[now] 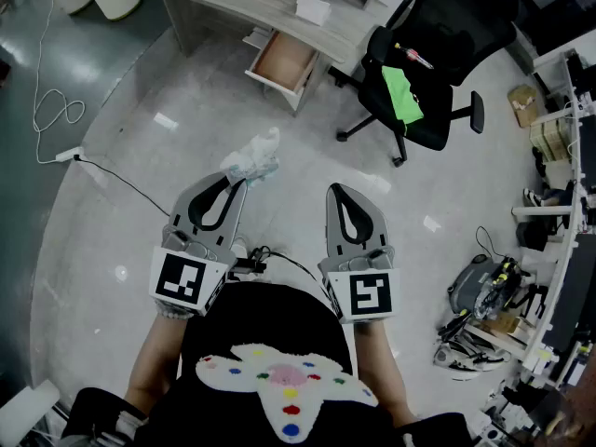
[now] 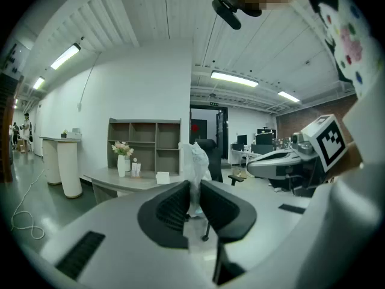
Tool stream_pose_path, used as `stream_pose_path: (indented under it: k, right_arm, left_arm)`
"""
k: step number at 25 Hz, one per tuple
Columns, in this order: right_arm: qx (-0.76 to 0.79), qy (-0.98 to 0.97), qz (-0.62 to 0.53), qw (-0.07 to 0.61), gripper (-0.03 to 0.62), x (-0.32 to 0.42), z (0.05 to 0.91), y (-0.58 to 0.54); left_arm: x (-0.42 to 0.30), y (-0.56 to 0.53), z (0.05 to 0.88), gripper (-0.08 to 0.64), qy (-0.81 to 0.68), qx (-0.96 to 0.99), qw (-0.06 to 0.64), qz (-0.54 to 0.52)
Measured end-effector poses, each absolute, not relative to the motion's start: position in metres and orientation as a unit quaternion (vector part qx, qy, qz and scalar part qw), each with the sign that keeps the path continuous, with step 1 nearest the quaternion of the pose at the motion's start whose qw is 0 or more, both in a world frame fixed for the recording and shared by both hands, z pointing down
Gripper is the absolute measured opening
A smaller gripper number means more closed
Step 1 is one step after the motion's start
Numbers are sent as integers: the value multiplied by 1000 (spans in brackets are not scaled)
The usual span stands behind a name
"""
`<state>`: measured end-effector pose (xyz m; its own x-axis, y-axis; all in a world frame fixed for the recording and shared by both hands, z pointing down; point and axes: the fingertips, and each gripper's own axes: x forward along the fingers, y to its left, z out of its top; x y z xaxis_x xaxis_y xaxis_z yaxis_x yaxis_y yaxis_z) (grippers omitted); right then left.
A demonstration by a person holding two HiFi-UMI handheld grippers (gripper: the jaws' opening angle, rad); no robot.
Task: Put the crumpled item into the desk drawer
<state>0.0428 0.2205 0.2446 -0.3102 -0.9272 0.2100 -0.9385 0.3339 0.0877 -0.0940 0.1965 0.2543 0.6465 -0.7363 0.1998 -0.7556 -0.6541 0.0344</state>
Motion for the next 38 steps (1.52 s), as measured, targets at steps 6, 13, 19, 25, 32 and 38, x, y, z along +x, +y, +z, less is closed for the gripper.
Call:
stream_pose_path:
  k: [6, 13, 19, 25, 32, 38]
  right_arm:
    - [577, -808, 19, 116, 5, 46, 248, 221]
    - [578, -806, 21, 125, 5, 53, 250, 225]
    - [568, -815, 33, 114, 5, 60, 252, 231]
    - [552, -826, 27, 106, 5, 68, 256, 240]
    - [547, -830, 24, 105, 5, 88, 263, 255]
    - [548, -829, 26, 110, 5, 100, 271, 258]
  left_arm:
    - [-92, 197, 257, 63, -412, 905, 56, 86]
    - [-88, 203, 257, 63, -415, 904, 54, 88]
    - [-79, 211, 254, 63, -423, 901, 49, 88]
    - [-73, 223, 255, 63, -440, 892, 46, 87]
    - [-61, 238, 255, 63, -456, 886, 37, 83]
    - [-50, 244, 255, 63, -453, 887, 33, 84]
